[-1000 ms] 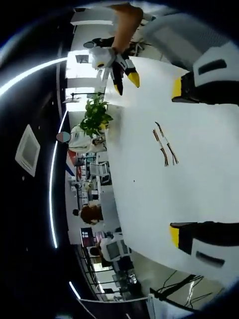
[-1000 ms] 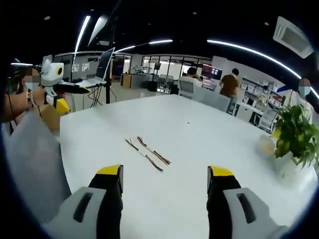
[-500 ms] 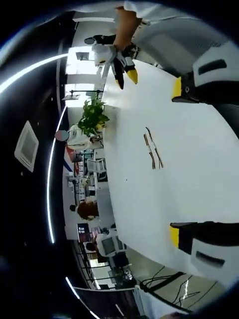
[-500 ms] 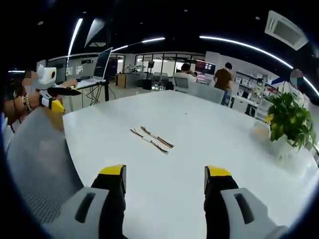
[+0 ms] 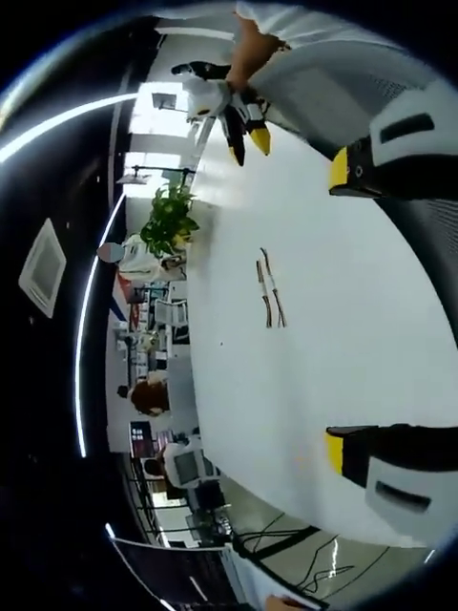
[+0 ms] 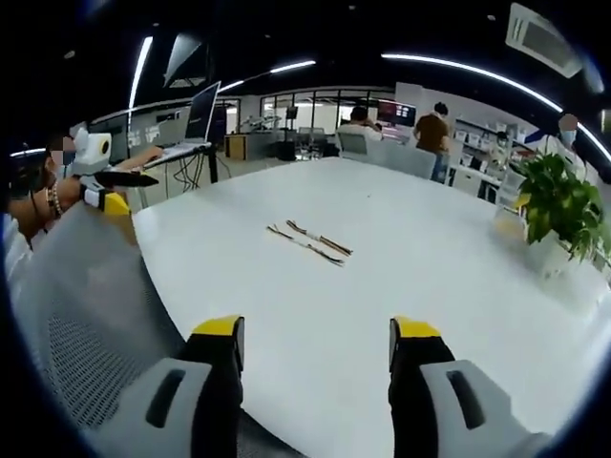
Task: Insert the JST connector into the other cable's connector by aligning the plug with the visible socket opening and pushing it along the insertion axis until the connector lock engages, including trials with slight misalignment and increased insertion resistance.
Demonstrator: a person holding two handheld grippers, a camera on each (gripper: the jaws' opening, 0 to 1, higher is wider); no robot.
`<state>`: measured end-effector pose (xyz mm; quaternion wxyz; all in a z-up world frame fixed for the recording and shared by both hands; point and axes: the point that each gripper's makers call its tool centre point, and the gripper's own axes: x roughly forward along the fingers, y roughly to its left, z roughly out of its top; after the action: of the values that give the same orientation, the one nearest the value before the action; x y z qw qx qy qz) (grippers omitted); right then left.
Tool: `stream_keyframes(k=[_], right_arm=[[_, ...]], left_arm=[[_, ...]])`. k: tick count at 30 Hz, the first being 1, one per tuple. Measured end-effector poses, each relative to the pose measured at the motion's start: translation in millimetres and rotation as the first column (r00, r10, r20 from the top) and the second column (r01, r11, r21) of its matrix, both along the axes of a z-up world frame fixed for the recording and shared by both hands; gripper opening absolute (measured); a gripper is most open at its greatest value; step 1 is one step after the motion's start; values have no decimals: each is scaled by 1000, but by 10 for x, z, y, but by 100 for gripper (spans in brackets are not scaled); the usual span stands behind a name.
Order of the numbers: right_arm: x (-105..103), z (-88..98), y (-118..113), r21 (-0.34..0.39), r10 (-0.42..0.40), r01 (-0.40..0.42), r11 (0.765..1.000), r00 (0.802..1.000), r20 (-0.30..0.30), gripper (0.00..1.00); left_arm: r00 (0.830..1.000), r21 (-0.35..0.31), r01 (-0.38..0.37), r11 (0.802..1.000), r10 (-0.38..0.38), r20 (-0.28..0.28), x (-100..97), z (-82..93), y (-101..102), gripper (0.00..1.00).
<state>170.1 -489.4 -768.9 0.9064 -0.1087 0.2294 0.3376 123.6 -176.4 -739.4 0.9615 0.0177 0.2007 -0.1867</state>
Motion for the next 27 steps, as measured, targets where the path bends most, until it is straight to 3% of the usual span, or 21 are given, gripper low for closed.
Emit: stream_keyframes(k=[4,6,8,12,18,22,25,27], right_arm=[[-35,-38,12,18,-11,11,1000,1000,-14,59],[-37,-63,-8,42,-24,26,999,999,-42,60],[-19,-103,-48,36,-36,38,999,998,-48,60],[-31,-195,-107,42,-64,68,997,993,-95,58],[-36,-241,-130,74,-87,96,993,989,-119,58],[-41,-258,-152,66,-100,109,992,987,-124,57],[-43,-360,-222,16,-124,128,992,982,-145,57],[-53,-363,-221,35,-124,131,991,980,-154,57]], left_arm=[[999,6,-11,1000,11,-38,-19,-123,30,99],[996,-67,-18,998,12,-83,-35,-181,-19,99],[995,-95,-20,995,10,-99,-22,-207,-23,99],[996,-81,-23,996,16,-91,-3,-222,-10,99],[994,-76,-31,997,23,-106,2,-262,-1,99],[995,-74,-68,995,62,-83,26,-234,64,99],[994,-74,-86,994,81,-68,42,-217,97,99],[994,-87,-92,992,86,-67,44,-212,100,99]])
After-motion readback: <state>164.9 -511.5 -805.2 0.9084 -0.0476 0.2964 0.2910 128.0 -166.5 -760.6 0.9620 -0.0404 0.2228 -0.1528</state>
